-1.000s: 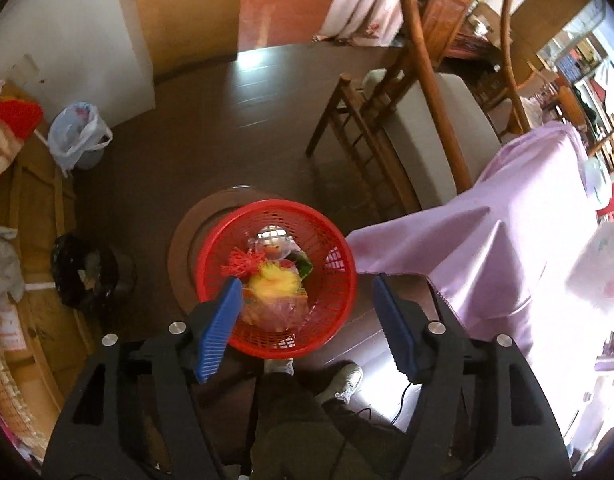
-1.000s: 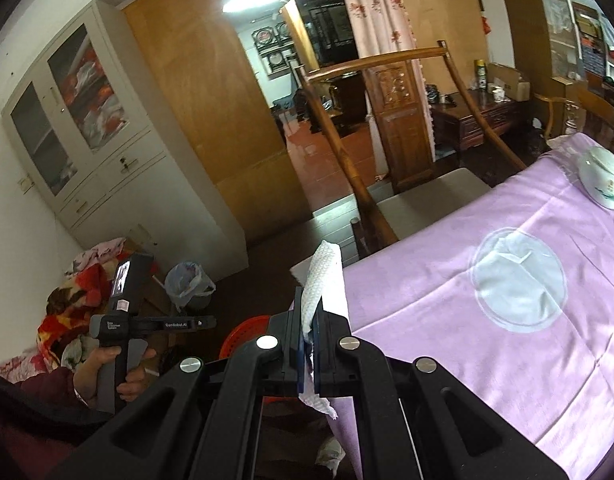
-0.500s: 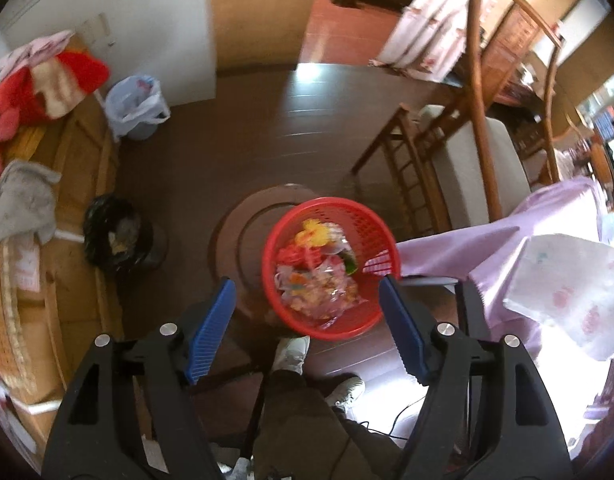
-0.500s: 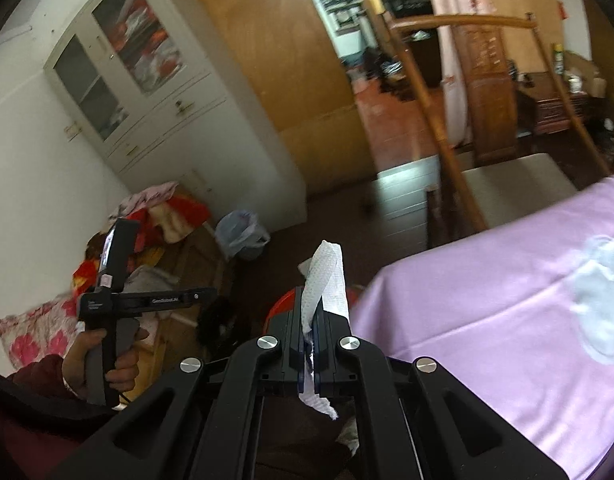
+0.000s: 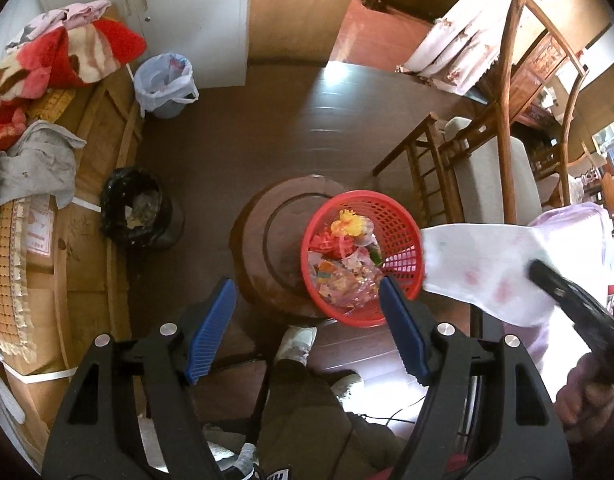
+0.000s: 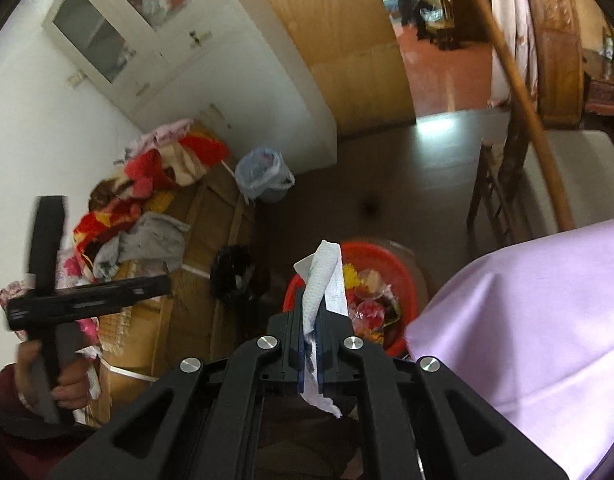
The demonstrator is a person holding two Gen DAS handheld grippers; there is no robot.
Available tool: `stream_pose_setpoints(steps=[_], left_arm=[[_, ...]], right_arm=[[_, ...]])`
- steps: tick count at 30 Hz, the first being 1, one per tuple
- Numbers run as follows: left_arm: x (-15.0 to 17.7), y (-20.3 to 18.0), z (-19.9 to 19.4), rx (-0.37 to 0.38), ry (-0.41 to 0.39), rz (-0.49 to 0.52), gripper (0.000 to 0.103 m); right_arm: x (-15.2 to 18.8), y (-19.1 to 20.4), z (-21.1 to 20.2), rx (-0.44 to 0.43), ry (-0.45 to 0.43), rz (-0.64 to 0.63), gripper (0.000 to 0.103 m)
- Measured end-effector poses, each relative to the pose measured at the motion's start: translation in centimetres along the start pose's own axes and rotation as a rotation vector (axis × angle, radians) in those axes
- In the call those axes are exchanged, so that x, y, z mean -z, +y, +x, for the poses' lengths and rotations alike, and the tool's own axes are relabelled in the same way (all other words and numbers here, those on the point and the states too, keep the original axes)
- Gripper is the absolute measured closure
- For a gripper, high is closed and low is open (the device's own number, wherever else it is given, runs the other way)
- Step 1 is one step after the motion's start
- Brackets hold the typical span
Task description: Collect trash
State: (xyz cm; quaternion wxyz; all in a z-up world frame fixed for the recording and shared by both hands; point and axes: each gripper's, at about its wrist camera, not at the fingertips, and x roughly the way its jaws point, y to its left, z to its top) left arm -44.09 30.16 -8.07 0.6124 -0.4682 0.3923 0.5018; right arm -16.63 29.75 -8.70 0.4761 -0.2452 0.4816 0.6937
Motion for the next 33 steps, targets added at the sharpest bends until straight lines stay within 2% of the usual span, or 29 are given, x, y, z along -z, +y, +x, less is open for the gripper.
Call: stream_pose_setpoints(steps=[2,4,5,8,12,15,22,26,28,33], left_arm=[[-0.1,0.1,0.1,-0.010,0.003,0.014,0.031],[-0.2,0.2,0.2,-0.013,0.007,0.021,0.031],[-0.3,0.4,0.2,-0.010,0.008,0.023,0.031],[-0.7,0.6,0.4,-0.002,0.009,0.028,0.031],[-1.7,0.1,1.0,0.029,0.015,0.048,0.031],[-2.7,-1.3,1.4,0.061,0.010,0.090,0.031],[-4.9,-7.1,1.5,0.168,-0.017,0.228,0.031],[-4.8,-10.3,0.4,0.193,-0.058,0.288,0.031],[-4.2,-11.5,-0.5,0.193,-0.085,0.306,0.031],[-1.2,-13.5,-2.7,0.127,-0.146,0.320,0.027]], right_arm=[[-0.2,-0.1,2.2,0.020,0.034,-0.004,0.096],[-0.6,0.1,4.8,0.047,0.077,0.001,0.084],[-0.9,0.1,5.4,0.043,0.082,0.011,0.070],[-1.6,0.6,5.2,0.029,0.062,0.024,0.067],[-1.5,1.2,2.9,0.080,0.018,-0.024,0.064],[-1.0,0.5,0.7,0.114,-0.006,0.001,0.064],[1.1,-1.0,-6.9,0.226,-0.102,0.087,0.063],[2.0,-0.2,-10.4,0.273,-0.147,0.048,0.055],[2.6,0.3,-11.4,0.277,-0.159,0.009,0.051],[4.1,0.4,-13.0,0.246,-0.158,-0.063,0.048]])
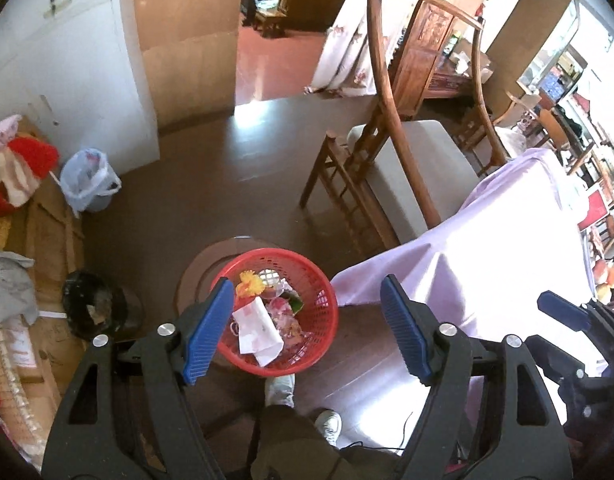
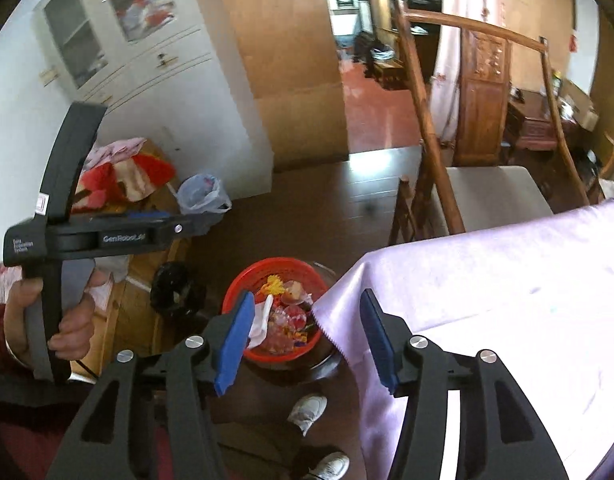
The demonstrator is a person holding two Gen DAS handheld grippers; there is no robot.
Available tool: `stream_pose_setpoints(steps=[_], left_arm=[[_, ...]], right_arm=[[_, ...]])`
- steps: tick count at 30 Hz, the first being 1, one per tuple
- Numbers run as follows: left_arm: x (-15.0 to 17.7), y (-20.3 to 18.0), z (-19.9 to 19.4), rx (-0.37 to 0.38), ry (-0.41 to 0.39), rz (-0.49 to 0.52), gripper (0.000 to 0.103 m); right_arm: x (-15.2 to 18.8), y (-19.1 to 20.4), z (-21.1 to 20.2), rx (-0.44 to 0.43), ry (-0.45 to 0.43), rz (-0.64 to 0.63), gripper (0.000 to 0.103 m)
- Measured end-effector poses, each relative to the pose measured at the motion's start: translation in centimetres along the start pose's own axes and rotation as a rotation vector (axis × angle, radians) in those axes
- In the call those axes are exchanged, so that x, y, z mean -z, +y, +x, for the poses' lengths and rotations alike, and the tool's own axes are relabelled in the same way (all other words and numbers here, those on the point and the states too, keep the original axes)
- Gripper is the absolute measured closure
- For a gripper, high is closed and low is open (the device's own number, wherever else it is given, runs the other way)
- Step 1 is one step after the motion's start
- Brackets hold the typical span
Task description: Collect trash
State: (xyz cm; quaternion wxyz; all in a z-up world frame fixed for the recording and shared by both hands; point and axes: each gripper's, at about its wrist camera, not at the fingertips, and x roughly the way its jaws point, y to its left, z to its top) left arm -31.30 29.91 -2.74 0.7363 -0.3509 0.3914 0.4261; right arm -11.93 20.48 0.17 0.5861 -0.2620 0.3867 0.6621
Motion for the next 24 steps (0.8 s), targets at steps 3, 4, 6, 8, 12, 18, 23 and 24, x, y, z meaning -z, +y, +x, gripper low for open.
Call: stream_pose_setpoints(steps=[3,4,6,8,12,18,23,24], left_arm=[[1.3,-0.9,-1.2,-0.059,-0.019,-0.001,0.025],[1.8,-1.2,-1.7,-0.082,-0.024,-0.008,0.024],[3.0,-1.6,-2.7,-0.118,-0.038,-0.030,0.023],[4.0,-1.8,-3.6,-0.151,-0.052,-0.047,0.020],[6.4,-2.4,-5.2,-0.219,-0.071,-0.086,0.016],[9.4,-3.2,-7.1,-0.277,-0.075,-0.114,0.013],[10.7,-3.9,-7.9,-0.306,-0.070,-0.116,0.012],[10.8,-4.0,-8.1,-0.311,-0.072,-0.118,0.012]], right_arm=[[0.7,-0.4,-1.0,-0.020,-0.013,-0.030,0.047],[1.1,-0.6,-1.3,-0.029,-0.018,-0.036,0.047],[1.6,-0.8,-1.9,-0.046,-0.026,-0.043,0.045],[2.1,-0.9,-2.5,-0.063,-0.035,-0.051,0.044],[3.6,-0.8,-3.5,-0.096,-0.044,-0.068,0.041],[5.5,-0.5,-5.0,-0.123,-0.051,-0.085,0.033],[5.9,-0.6,-5.2,-0.121,-0.034,-0.078,0.032],[5.9,-0.4,-5.3,-0.118,-0.032,-0.081,0.031]])
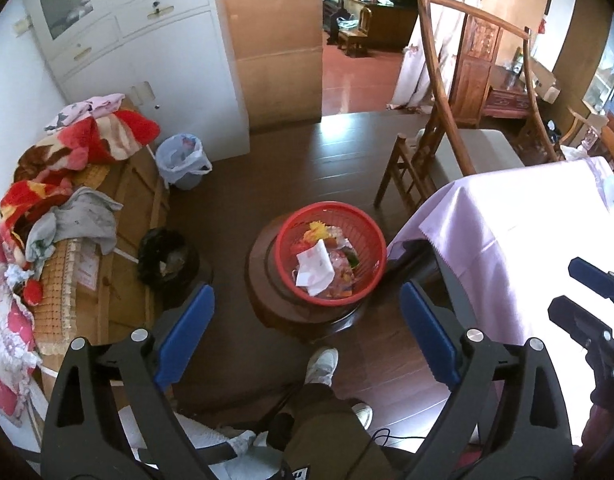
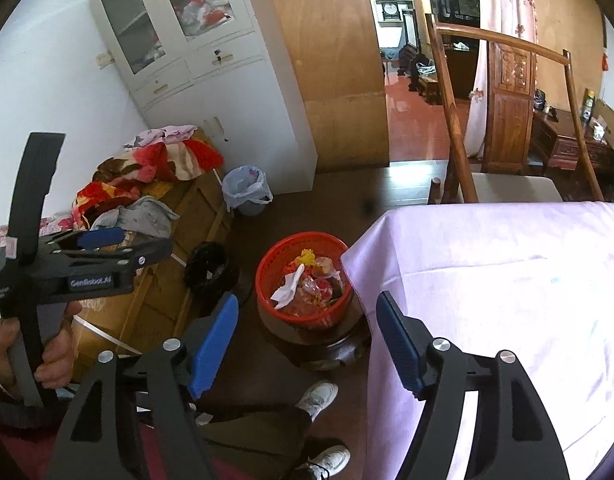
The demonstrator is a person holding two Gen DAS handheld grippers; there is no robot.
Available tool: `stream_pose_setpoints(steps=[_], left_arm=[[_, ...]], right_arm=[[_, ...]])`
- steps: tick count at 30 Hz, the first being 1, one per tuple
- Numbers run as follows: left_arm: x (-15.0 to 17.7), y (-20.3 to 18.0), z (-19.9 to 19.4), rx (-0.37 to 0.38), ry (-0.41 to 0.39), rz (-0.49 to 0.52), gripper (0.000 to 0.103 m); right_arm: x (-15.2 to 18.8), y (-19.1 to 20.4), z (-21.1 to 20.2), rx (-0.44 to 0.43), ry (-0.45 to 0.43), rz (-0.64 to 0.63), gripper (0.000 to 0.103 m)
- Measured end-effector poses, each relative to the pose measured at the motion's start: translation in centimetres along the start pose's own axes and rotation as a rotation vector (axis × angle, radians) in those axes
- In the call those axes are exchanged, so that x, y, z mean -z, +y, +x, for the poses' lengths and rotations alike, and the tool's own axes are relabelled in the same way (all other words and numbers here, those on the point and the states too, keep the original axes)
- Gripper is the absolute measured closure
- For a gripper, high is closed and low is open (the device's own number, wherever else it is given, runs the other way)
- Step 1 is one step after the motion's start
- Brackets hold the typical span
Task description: Collect trash
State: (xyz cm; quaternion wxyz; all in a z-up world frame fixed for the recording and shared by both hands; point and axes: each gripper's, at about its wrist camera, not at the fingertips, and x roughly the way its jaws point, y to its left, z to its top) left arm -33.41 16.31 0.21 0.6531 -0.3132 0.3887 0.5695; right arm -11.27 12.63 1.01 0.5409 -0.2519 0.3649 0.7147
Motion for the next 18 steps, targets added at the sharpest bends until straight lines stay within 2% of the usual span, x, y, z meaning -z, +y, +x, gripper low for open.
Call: stream_pose_setpoints(steps=[8,18], left_arm=[[0.2,1.2,0.1,-0.016,0.006,-0.025,0.011],[-1.9,3.1,3.1,-0.021,0.059,-0.038,0.011]], right_arm=[[-2.2,1.9,0.2,0.006,0.034,-0.035,0.020],[-4.1,2.9,3.4,0.050,0.102,-0.003,0.018]])
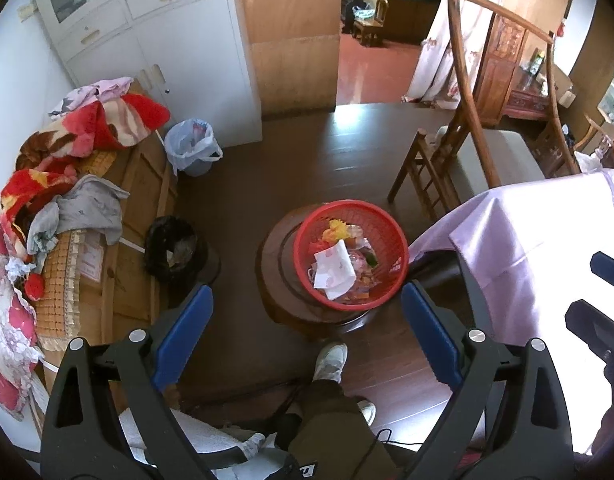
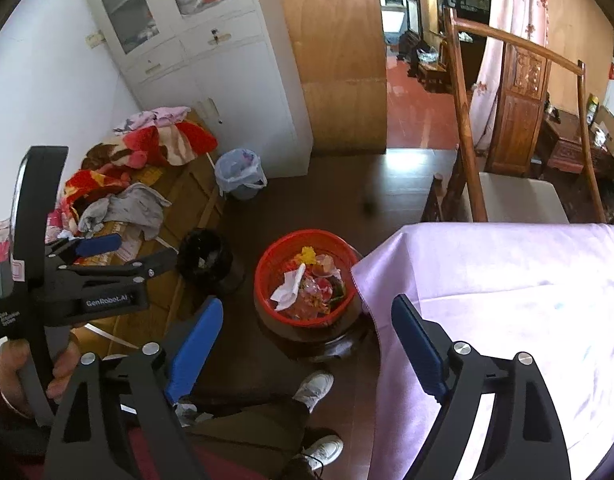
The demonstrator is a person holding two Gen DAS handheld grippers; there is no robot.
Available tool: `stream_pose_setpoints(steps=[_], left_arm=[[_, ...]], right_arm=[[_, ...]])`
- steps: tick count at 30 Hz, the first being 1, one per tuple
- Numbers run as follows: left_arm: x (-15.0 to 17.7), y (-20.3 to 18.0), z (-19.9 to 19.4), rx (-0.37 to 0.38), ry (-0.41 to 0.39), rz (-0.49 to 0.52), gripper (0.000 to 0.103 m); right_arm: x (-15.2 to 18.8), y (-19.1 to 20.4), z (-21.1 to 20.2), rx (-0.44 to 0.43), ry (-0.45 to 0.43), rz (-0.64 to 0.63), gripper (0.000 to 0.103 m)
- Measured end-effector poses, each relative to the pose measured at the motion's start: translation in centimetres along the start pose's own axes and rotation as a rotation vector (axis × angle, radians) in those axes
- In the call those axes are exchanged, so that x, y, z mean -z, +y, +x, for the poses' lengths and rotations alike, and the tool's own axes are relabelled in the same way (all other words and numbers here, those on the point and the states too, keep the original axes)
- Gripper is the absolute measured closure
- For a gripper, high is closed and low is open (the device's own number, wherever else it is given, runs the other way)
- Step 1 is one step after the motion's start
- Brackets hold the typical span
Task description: Collect trash
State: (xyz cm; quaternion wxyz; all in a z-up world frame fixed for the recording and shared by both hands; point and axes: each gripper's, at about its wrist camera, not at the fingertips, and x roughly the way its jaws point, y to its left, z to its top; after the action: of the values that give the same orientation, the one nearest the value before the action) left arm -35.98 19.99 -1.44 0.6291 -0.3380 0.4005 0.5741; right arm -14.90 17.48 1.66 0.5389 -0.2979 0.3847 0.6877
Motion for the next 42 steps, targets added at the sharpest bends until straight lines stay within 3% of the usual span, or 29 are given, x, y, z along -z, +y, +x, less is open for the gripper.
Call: stream_pose_setpoints(steps=[18,33,42], left_arm=[[-1.3,0.9,2.5,0.003,0.048,0.037,0.011],[-2.1,1.9,3.6,0.026,0.065,0.042,0.011],[-1.9,1.9,3.5,0.024,0.060,0.047,0.011]], right_arm=[[-1.4,-0.2,3.6,0.039,0.092,0.032,0.018],[-1.9,0.9,4.4,0.057,0.116,0.006,0.018],[-0.7,0.7,3.6,0.059,0.097,0.024,0.018]])
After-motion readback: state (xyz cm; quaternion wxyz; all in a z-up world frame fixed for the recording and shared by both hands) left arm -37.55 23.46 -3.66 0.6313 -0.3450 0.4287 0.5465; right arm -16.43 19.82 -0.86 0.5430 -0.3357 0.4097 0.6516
